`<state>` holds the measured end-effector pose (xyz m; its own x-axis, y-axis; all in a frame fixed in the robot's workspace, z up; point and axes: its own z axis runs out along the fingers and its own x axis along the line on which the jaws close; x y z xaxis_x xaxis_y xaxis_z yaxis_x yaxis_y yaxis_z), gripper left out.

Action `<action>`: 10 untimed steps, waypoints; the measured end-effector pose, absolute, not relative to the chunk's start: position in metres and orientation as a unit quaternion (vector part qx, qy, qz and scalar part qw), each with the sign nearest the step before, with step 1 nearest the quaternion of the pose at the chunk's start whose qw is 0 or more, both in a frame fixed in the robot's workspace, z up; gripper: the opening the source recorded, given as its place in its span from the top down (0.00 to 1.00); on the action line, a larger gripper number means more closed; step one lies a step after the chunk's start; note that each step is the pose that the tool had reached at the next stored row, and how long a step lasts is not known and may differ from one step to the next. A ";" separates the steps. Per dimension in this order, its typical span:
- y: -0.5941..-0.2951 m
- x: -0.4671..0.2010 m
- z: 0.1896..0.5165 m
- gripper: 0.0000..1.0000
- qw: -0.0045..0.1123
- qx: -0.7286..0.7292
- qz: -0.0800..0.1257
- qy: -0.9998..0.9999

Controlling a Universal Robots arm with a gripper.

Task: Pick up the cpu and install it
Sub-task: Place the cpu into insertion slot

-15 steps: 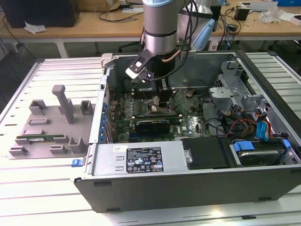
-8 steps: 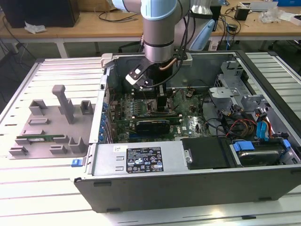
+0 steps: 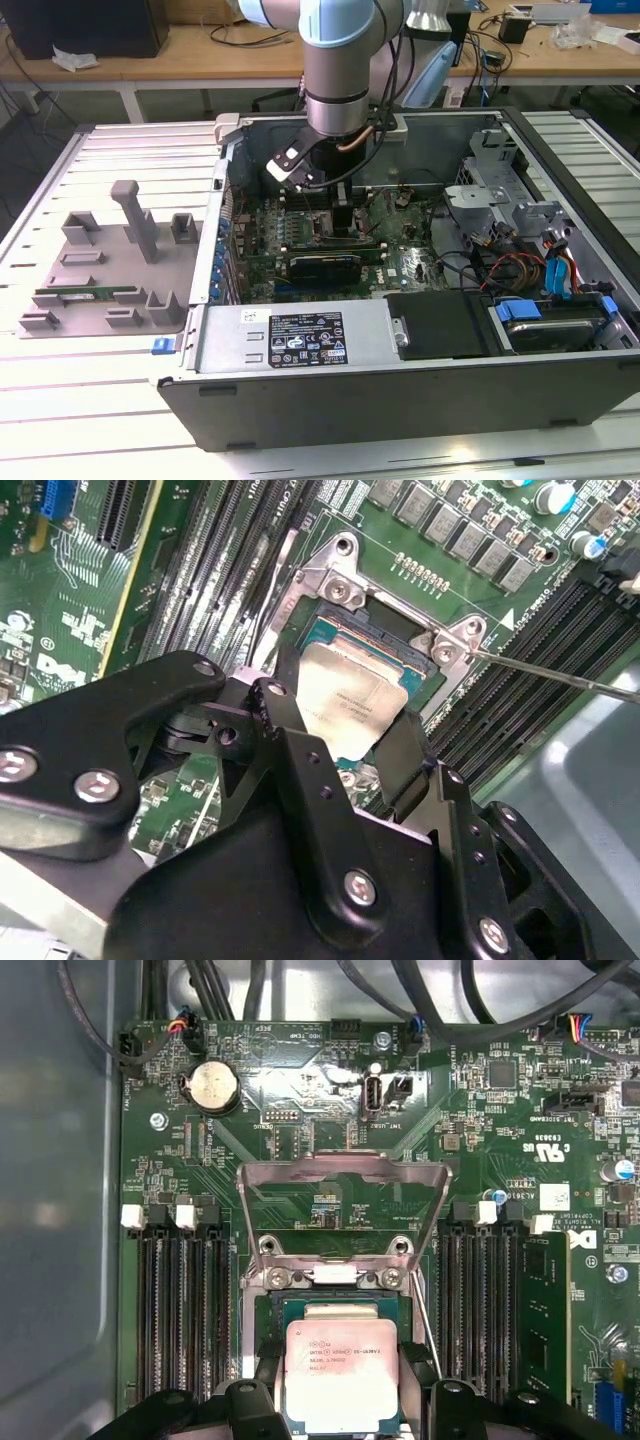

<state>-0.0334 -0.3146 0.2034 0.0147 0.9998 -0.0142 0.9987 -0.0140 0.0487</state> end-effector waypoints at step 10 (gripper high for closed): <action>-0.314 -0.034 0.201 0.46 0.022 0.713 0.013 0.700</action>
